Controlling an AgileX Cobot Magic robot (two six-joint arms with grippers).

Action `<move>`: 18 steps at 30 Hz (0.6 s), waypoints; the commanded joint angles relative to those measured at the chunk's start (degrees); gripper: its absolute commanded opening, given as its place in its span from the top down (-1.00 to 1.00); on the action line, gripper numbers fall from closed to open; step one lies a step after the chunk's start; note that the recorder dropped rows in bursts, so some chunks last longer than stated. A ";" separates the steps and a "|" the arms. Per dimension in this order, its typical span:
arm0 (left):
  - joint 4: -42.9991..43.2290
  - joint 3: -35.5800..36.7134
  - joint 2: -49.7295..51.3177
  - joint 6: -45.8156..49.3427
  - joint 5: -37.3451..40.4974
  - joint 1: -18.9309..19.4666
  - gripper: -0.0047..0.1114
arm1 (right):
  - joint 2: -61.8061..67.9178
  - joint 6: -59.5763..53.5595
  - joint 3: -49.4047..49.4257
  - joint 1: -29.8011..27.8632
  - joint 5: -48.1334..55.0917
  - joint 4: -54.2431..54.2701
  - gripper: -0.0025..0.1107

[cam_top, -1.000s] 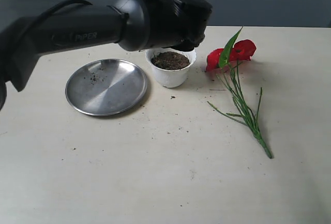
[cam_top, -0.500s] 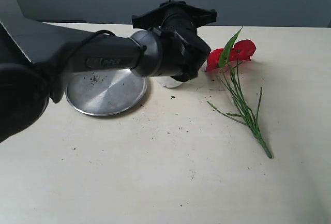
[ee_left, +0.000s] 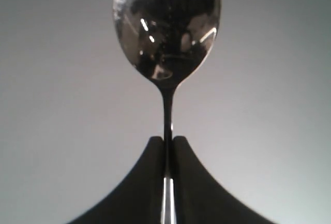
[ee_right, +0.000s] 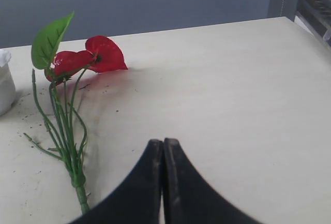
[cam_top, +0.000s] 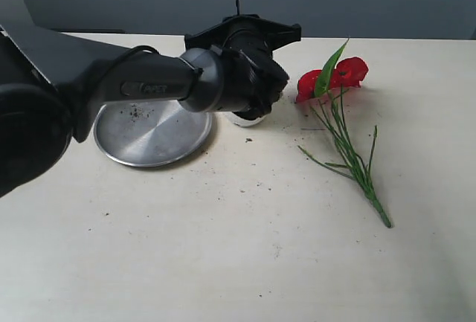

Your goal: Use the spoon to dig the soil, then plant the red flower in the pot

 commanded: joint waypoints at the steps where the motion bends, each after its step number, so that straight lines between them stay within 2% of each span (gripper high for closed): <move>1: 0.90 0.20 -0.28 -0.51 -3.20 0.10 0.91 | -0.20 -0.15 0.13 -0.23 -0.79 -0.07 0.96; 8: 0.90 1.39 -0.28 4.68 -5.41 1.91 0.91 | -0.20 -0.15 0.13 -0.23 -0.79 -0.07 0.96; 12: 0.90 2.55 -0.28 4.68 -6.00 3.40 0.91 | -0.20 -0.15 0.13 -0.23 -0.79 -0.07 0.96; 18: 0.90 3.25 -0.28 1.48 -7.97 3.40 0.91 | -0.20 -0.15 0.13 -0.23 -0.69 -0.07 0.96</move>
